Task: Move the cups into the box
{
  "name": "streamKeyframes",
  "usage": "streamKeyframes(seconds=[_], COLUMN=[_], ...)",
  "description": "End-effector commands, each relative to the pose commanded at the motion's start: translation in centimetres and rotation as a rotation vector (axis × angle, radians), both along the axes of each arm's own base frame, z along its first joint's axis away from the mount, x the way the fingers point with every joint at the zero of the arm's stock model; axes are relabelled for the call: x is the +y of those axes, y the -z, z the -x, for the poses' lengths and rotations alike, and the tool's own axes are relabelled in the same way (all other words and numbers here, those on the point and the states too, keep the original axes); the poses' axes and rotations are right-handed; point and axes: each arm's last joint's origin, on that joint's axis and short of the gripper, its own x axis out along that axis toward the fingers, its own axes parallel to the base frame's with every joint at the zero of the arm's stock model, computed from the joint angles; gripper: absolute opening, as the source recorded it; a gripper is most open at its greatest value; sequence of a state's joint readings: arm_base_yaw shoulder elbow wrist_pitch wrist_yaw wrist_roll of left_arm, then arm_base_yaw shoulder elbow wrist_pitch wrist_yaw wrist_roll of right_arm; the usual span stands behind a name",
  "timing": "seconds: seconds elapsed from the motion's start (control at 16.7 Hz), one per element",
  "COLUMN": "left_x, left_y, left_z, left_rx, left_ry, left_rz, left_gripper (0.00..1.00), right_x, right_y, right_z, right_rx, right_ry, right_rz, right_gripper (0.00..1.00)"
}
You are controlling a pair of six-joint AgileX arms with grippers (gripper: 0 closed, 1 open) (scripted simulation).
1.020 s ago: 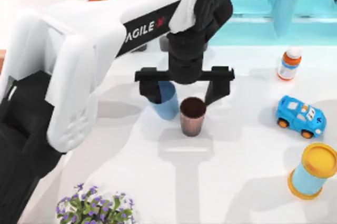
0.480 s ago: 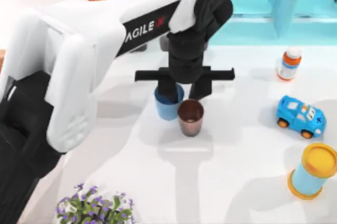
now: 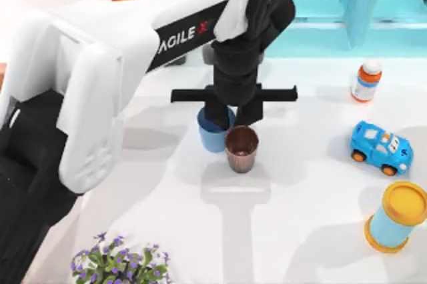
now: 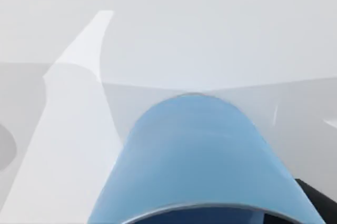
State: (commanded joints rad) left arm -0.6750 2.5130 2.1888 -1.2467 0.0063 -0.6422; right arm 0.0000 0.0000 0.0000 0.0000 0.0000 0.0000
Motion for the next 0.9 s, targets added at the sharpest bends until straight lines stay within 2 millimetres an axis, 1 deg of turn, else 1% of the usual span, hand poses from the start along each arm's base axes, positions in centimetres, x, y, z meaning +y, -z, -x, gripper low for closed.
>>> streamKeyframes(seconds=[0.18, 0.3, 0.36, 0.42, 0.54, 0.6, 0.66, 0.72, 0.78, 0.9], left_x=[0.2, 1.9, 3.1, 4.1, 6.1, 7.5, 8.8, 9.6, 10.0, 10.0], left_y=[-0.1, -0.9, -2.0, -3.5, -7.4, -8.8, -9.6, -10.0, -10.1, -10.0], left_z=[-0.1, -0.4, -0.6, -0.7, -0.5, -0.4, -0.4, -0.3, -0.2, -0.2], left_rx=[0.002, 0.023, 0.028, 0.017, -0.028, -0.03, -0.023, -0.012, -0.002, -0.001], left_ry=[0.0, 0.0, 0.0, 0.0, 0.0, 0.0, -0.001, -0.001, 0.0, 0.0], left_rz=[-0.002, -0.018, -0.02, -0.012, 0.017, 0.018, 0.013, 0.006, 0.001, 0.0], left_gripper=[0.0, 0.0, 0.0, 0.0, 0.0, 0.0, 0.0, 0.0, 0.0, 0.0], right_x=[0.0, 0.0, 0.0, 0.0, 0.0, 0.0, 0.0, 0.0, 0.0, 0.0], right_y=[0.0, 0.0, 0.0, 0.0, 0.0, 0.0, 0.0, 0.0, 0.0, 0.0], right_z=[0.0, 0.0, 0.0, 0.0, 0.0, 0.0, 0.0, 0.0, 0.0, 0.0], right_rx=[0.0, 0.0, 0.0, 0.0, 0.0, 0.0, 0.0, 0.0, 0.0, 0.0], right_ry=[0.0, 0.0, 0.0, 0.0, 0.0, 0.0, 0.0, 0.0, 0.0, 0.0], right_rz=[0.0, 0.0, 0.0, 0.0, 0.0, 0.0, 0.0, 0.0, 0.0, 0.0], right_gripper=[1.0, 1.0, 1.0, 1.0, 1.0, 1.0, 1.0, 1.0, 1.0, 1.0])
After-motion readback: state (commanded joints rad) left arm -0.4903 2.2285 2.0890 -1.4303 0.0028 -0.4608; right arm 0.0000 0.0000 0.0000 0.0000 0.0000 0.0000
